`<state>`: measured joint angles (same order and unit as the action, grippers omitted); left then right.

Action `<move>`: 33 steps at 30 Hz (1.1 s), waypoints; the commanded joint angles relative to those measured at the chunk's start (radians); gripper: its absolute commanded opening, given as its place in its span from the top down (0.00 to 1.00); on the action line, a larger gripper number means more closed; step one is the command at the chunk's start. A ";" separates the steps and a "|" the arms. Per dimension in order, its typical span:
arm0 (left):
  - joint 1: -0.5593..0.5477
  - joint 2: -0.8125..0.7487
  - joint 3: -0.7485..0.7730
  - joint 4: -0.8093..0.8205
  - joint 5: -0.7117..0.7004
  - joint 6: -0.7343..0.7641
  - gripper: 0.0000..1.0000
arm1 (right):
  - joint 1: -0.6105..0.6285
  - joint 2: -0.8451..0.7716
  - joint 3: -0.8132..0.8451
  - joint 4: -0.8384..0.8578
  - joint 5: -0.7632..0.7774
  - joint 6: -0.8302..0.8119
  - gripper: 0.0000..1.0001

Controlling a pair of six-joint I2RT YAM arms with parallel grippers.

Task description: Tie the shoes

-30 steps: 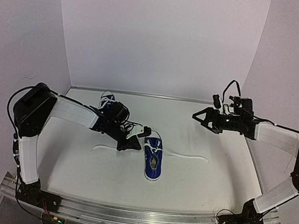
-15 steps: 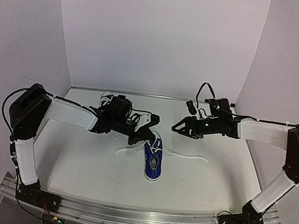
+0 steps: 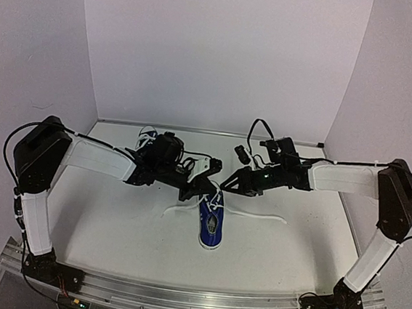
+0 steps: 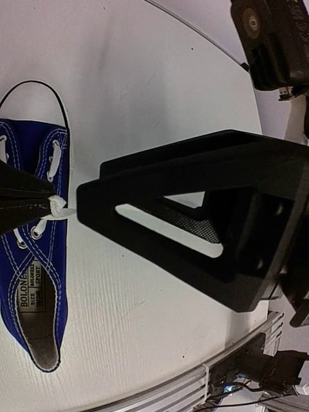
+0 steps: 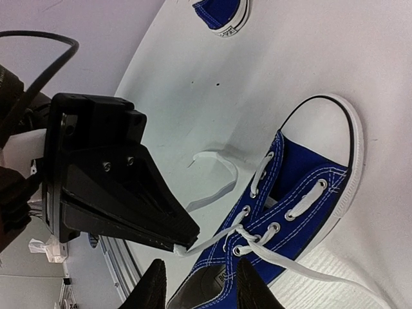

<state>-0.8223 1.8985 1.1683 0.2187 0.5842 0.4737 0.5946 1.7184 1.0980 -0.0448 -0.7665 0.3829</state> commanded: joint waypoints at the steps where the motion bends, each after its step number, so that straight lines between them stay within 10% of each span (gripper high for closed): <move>1: -0.010 0.005 0.025 0.013 0.006 0.020 1.00 | 0.024 0.042 0.047 0.025 -0.029 0.000 0.69; 8: -0.012 0.012 0.027 0.009 0.006 0.030 1.00 | 0.042 0.075 0.059 0.035 -0.040 0.004 0.75; 14: -0.012 0.017 0.035 -0.002 0.007 0.034 0.99 | 0.048 0.093 0.071 0.035 -0.054 0.002 1.00; 25: -0.003 0.021 0.027 -0.066 -0.056 0.047 0.76 | 0.048 0.047 0.042 0.035 -0.022 -0.006 1.00; 33: 0.002 0.038 0.044 -0.099 -0.046 0.060 0.88 | 0.049 0.039 0.039 0.035 -0.021 -0.009 1.00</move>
<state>-0.8257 1.9202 1.1703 0.1457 0.5372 0.5216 0.6357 1.7969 1.1332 -0.0382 -0.7979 0.3917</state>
